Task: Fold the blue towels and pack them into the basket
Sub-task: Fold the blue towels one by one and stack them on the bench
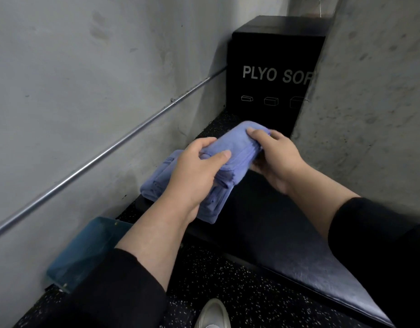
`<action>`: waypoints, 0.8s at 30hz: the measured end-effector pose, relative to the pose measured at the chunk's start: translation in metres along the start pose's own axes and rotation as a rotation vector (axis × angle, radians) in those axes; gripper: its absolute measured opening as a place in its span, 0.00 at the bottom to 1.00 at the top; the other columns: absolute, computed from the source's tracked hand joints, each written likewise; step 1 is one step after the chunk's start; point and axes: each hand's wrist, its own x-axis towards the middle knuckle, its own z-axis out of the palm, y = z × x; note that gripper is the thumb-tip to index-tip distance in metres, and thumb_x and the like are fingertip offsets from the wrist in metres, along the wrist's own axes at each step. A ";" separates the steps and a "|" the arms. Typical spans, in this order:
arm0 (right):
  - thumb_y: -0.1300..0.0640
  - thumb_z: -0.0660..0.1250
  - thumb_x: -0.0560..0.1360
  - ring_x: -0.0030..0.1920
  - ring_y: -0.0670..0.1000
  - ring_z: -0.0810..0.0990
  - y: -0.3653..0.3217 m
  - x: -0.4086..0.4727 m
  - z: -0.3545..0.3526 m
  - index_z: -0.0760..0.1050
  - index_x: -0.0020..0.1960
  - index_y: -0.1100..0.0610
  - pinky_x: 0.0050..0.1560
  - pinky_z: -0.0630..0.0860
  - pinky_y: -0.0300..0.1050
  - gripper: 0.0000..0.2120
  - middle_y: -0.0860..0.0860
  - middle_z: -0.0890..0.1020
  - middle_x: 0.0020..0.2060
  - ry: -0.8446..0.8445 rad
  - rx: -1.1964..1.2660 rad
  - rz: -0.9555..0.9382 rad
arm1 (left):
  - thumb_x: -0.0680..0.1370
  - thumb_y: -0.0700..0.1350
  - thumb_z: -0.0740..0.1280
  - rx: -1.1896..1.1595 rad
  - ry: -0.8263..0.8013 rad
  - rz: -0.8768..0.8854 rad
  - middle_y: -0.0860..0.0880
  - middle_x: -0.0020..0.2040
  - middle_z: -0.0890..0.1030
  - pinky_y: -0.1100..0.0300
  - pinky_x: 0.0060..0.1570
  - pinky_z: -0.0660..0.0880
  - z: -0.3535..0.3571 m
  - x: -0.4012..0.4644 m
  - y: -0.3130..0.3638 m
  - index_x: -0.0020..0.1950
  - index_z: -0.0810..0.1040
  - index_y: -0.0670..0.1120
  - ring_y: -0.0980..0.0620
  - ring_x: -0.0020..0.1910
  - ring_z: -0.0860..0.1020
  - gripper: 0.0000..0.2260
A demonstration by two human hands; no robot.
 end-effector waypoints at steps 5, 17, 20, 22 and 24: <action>0.58 0.71 0.78 0.48 0.53 0.84 0.032 -0.013 -0.044 0.78 0.58 0.60 0.42 0.81 0.46 0.10 0.56 0.85 0.48 0.060 -0.033 0.122 | 0.77 0.46 0.72 0.241 -0.231 -0.209 0.45 0.51 0.83 0.51 0.46 0.84 0.007 -0.007 -0.012 0.64 0.75 0.52 0.50 0.42 0.83 0.16; 0.48 0.78 0.71 0.53 0.54 0.83 0.091 0.014 -0.038 0.72 0.71 0.58 0.54 0.82 0.54 0.33 0.55 0.81 0.58 0.041 -0.737 0.121 | 0.78 0.47 0.64 0.608 0.135 0.058 0.51 0.43 0.84 0.48 0.50 0.79 -0.006 0.010 -0.010 0.47 0.81 0.53 0.45 0.44 0.81 0.06; 0.43 0.75 0.72 0.55 0.55 0.82 0.090 0.014 -0.036 0.74 0.69 0.57 0.53 0.76 0.46 0.31 0.54 0.83 0.56 0.076 -0.968 0.049 | 0.79 0.47 0.64 0.608 0.149 0.075 0.51 0.43 0.84 0.49 0.50 0.78 -0.005 0.012 -0.008 0.48 0.81 0.52 0.45 0.43 0.81 0.07; 0.42 0.73 0.74 0.58 0.55 0.80 0.089 0.010 -0.036 0.74 0.69 0.57 0.53 0.73 0.44 0.30 0.54 0.82 0.58 0.076 -1.033 0.016 | 0.79 0.46 0.63 0.618 0.142 0.088 0.51 0.44 0.84 0.51 0.50 0.78 -0.003 0.012 -0.007 0.50 0.82 0.51 0.45 0.44 0.81 0.08; 0.40 0.70 0.75 0.62 0.56 0.78 0.087 0.005 -0.037 0.72 0.72 0.57 0.59 0.73 0.46 0.31 0.55 0.79 0.62 0.103 -1.054 -0.037 | 0.79 0.46 0.63 0.628 0.120 0.106 0.52 0.44 0.84 0.53 0.48 0.77 0.003 0.010 -0.006 0.51 0.82 0.52 0.47 0.43 0.80 0.08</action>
